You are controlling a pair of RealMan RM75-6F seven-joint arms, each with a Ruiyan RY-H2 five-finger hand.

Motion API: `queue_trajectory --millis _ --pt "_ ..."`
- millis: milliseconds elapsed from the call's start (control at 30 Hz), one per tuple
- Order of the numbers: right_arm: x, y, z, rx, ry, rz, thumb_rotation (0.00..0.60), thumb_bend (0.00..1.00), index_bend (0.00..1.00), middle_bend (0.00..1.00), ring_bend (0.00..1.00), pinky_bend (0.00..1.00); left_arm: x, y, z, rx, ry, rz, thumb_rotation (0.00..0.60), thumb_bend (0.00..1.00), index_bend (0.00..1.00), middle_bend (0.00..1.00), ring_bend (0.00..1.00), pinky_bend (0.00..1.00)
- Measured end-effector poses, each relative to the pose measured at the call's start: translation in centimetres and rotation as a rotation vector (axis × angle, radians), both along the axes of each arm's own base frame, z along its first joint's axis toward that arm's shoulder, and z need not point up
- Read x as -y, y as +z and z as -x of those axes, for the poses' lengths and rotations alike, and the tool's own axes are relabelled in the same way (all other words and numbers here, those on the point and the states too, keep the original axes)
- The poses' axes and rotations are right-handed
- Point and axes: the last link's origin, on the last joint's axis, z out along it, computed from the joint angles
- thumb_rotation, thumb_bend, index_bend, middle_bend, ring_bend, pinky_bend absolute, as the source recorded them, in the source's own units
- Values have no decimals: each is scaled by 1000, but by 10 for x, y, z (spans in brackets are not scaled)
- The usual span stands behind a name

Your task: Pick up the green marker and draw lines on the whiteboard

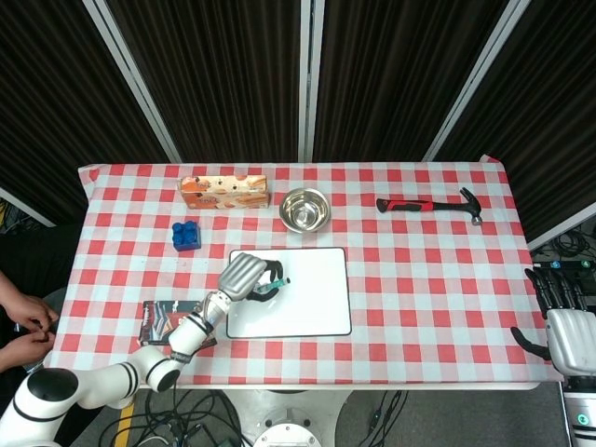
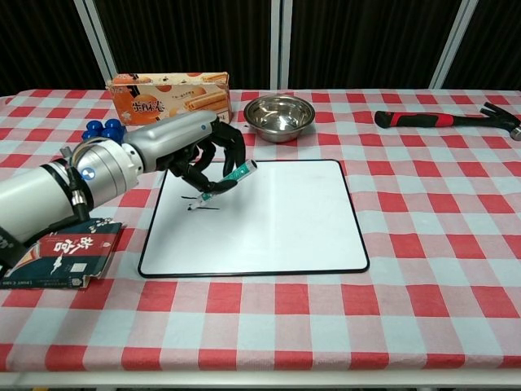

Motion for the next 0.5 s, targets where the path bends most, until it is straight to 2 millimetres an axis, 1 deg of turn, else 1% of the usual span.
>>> queue_trajectory --millis 233,500 --pt "2 -3 -1 1 2 -9 600 135 0 71 0 0 2 0 7 -9 2 5 600 456 546 587 737 963" --pt "1 -1 0 -3 -2 -5 600 134 0 71 0 0 3 -5 7 -3 14 18 600 456 546 586 737 963"
